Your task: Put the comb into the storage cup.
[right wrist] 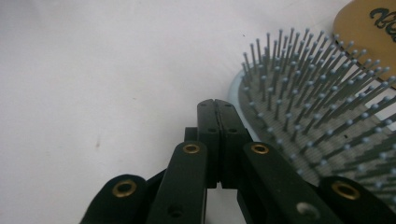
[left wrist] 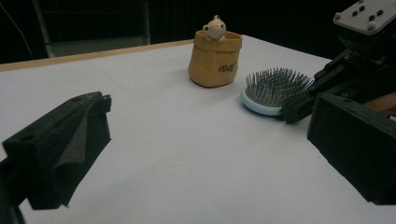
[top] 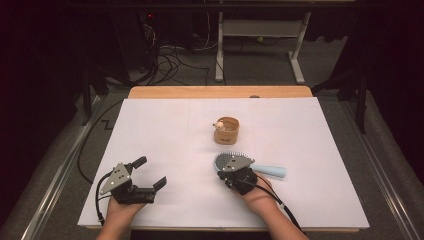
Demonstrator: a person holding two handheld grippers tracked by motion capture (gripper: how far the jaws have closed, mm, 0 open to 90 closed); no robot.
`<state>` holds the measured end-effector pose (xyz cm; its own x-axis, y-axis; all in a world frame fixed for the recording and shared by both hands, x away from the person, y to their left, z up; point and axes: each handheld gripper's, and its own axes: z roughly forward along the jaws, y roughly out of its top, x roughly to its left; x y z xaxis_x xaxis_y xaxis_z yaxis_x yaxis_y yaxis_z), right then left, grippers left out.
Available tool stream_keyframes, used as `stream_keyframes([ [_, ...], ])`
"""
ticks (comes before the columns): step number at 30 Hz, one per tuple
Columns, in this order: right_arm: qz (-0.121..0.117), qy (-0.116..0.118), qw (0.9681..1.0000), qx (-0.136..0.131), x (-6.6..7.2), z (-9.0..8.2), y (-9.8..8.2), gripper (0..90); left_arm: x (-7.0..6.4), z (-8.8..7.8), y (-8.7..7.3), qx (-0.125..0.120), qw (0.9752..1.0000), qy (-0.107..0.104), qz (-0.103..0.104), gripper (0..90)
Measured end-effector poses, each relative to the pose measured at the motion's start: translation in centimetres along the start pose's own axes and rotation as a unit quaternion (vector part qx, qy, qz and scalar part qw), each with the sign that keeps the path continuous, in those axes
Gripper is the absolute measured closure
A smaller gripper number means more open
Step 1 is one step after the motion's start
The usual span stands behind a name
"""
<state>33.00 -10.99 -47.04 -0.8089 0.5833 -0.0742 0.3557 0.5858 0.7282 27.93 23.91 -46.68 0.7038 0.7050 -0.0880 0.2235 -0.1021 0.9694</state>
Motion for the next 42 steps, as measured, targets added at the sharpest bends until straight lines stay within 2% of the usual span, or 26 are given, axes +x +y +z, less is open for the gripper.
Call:
stream_keyframes([
  [4,0.006,0.005,0.9998,-0.017,0.1,-1.3,-0.1,90.0,0.0,0.0,0.0,0.000,1.0000,0.001,0.000,0.5],
  [6,0.017,0.006,0.9994,-0.031,-0.1,-2.6,-0.5,90.0,0.0,-0.1,0.0,-0.001,1.0000,0.000,-0.002,0.5],
  [9,0.025,-0.021,0.9988,-0.037,-1.2,-4.6,-1.5,90.0,0.0,-0.1,0.0,0.000,1.0000,-0.002,-0.002,0.5],
  [13,0.050,-0.064,0.9963,-0.028,-3.9,-6.5,-3.1,90.0,-0.1,0.0,0.0,-0.002,1.0000,-0.004,-0.002,0.5],
  [17,0.089,-0.106,0.9903,-0.015,-7.0,-7.9,-4.7,90.0,0.0,-0.1,0.0,-0.002,1.0000,-0.003,-0.004,0.5],
  [20,0.108,-0.129,0.9857,-0.001,-8.9,-8.4,-5.6,90.0,0.0,-0.1,0.0,-0.003,1.0000,-0.005,-0.005,0.5],
  [23,0.129,-0.139,0.9818,0.006,-10.2,-9.0,-6.5,90.0,0.0,-0.1,0.0,-0.003,1.0000,-0.005,-0.004,0.5],
  [27,0.140,-0.142,0.9799,0.014,-11.0,-9.3,-7.1,90.0,0.0,-0.1,0.0,-0.003,1.0000,-0.005,-0.005,0.5],
  [35,0.144,-0.131,0.9805,0.027,-11.8,-9.6,-7.7,90.0,0.0,-0.1,0.0,-0.003,1.0000,-0.006,-0.005,0.5],
  [42,0.143,-0.123,0.9816,0.030,-11.8,-9.8,-8.0,90.0,0.1,-0.1,-0.1,-0.003,1.0000,-0.007,-0.005,0.5],
])
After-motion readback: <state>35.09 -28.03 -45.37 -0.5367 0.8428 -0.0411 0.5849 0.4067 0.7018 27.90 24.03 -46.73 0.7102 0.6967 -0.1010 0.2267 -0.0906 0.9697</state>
